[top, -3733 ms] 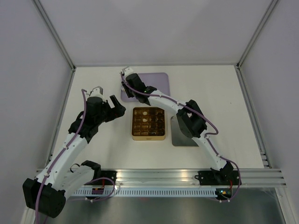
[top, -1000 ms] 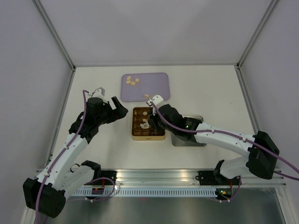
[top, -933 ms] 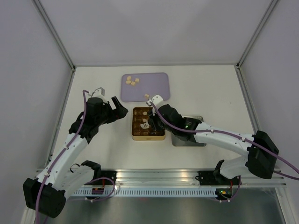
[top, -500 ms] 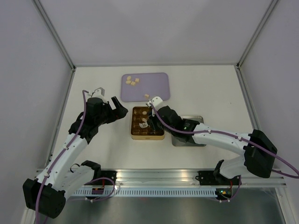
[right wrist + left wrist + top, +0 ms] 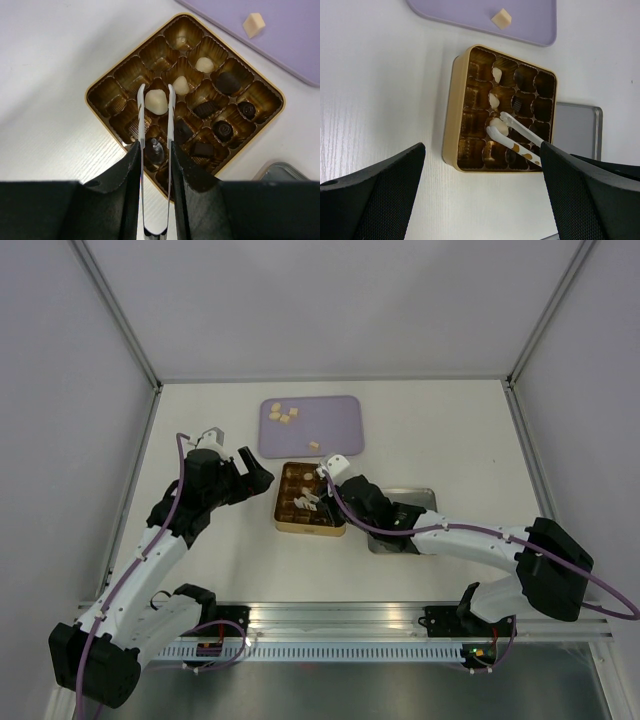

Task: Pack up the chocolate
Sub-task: Place the fake chocolate in the packing box.

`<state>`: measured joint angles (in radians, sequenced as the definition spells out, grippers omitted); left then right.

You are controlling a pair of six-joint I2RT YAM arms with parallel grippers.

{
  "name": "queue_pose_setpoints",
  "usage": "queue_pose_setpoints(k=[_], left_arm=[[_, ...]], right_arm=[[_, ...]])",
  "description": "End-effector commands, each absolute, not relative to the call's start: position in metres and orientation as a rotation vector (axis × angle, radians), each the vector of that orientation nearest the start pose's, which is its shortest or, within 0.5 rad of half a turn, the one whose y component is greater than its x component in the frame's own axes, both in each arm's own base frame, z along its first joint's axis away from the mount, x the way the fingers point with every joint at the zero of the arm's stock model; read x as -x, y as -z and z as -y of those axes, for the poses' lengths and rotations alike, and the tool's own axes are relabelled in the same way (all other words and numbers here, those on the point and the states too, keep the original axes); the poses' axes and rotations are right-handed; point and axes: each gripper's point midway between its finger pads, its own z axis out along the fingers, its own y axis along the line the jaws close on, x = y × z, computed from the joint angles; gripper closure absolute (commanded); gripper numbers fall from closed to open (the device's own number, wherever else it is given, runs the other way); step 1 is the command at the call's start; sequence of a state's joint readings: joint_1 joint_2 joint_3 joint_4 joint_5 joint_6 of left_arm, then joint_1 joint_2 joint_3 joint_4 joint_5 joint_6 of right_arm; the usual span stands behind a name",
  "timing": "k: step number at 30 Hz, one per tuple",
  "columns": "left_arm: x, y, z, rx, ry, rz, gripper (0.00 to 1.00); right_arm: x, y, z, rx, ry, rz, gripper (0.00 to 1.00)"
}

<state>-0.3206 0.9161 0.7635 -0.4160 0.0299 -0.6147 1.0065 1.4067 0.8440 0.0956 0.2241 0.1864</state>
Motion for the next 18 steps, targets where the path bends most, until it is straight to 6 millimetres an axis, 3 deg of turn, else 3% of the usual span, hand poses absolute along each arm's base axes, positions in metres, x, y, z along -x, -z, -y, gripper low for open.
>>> queue_pose_setpoints(k=[1, 18], left_arm=[[-0.2792, -0.191, 0.1267, 0.32, 0.616, -2.141, 0.0], [-0.2788, -0.1914, 0.1288, 0.312, 0.629, -2.143, 0.0]], right_arm=[[-0.2506, -0.1619, -0.3411, 0.694, -0.552, -1.854, 0.93], [-0.2453, -0.1639, -0.3373, 0.701, -0.57, -1.835, 0.87]])
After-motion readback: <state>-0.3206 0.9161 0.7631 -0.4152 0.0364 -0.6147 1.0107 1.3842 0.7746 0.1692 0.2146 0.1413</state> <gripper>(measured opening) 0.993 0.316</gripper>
